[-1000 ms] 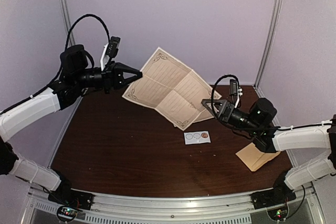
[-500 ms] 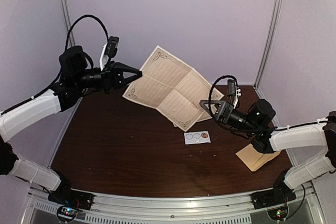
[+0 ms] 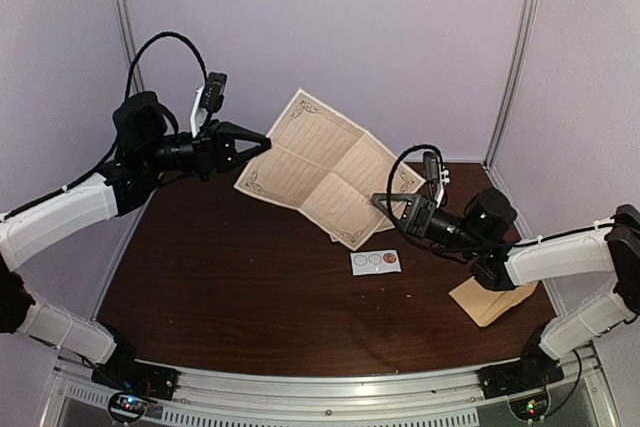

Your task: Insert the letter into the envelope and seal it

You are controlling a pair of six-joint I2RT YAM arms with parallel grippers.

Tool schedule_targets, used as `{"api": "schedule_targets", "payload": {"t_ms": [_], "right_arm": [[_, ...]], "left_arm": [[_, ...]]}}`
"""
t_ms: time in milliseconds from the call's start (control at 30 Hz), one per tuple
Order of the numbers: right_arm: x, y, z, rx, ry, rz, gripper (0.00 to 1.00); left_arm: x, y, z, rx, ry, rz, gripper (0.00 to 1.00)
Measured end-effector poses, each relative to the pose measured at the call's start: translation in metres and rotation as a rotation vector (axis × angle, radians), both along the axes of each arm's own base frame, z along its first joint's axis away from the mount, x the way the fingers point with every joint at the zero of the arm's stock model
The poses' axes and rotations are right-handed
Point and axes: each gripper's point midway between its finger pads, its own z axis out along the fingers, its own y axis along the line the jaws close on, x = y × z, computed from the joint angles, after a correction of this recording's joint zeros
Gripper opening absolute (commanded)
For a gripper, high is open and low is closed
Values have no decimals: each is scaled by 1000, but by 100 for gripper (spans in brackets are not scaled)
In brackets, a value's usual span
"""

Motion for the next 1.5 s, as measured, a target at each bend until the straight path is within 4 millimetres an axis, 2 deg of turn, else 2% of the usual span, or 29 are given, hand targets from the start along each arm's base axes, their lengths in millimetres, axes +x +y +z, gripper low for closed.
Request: {"api": "schedule_targets", "payload": {"t_ms": [267, 333, 400, 533, 633, 667, 767, 800, 900, 1100, 1233, 1333, 1400, 1500], "right_arm": [[-2, 4, -2, -2, 0, 10, 35], [-3, 4, -2, -1, 0, 12, 30], [-3, 4, -2, -2, -2, 13, 17], [-4, 5, -1, 2, -4, 13, 0], [-3, 4, -1, 3, -6, 4, 0], [-2, 4, -1, 3, -6, 0, 0], [0, 3, -1, 3, -4, -13, 0], [1, 2, -1, 1, -3, -21, 0], [5, -1, -2, -16, 1, -54, 0], [6, -10, 3, -48, -20, -110, 0], [4, -12, 5, -73, -43, -119, 0], [1, -12, 4, -95, -57, -113, 0], [-1, -10, 2, -113, -68, -95, 0], [-6, -7, 4, -134, -87, -63, 0]], "left_arm": [[2, 0, 0, 0, 2, 11, 0], [2, 0, -1, 0, 2, 11, 0], [2, 0, -1, 0, 2, 12, 0], [3, 0, -1, 0, 2, 15, 0], [5, 0, -3, 8, -1, 27, 0], [6, 0, -4, 11, 0, 34, 5], [11, 1, -9, 25, -5, 59, 38], [13, 1, -10, 30, -5, 70, 45], [21, 4, -15, 45, 3, 109, 58], [45, 22, -16, 55, 2, 230, 69], [62, 43, -8, 45, -2, 364, 71], [85, 62, -6, 38, 20, 511, 71], [103, 77, -13, 50, 62, 615, 71], [128, 96, -35, 93, 139, 742, 71]]}}
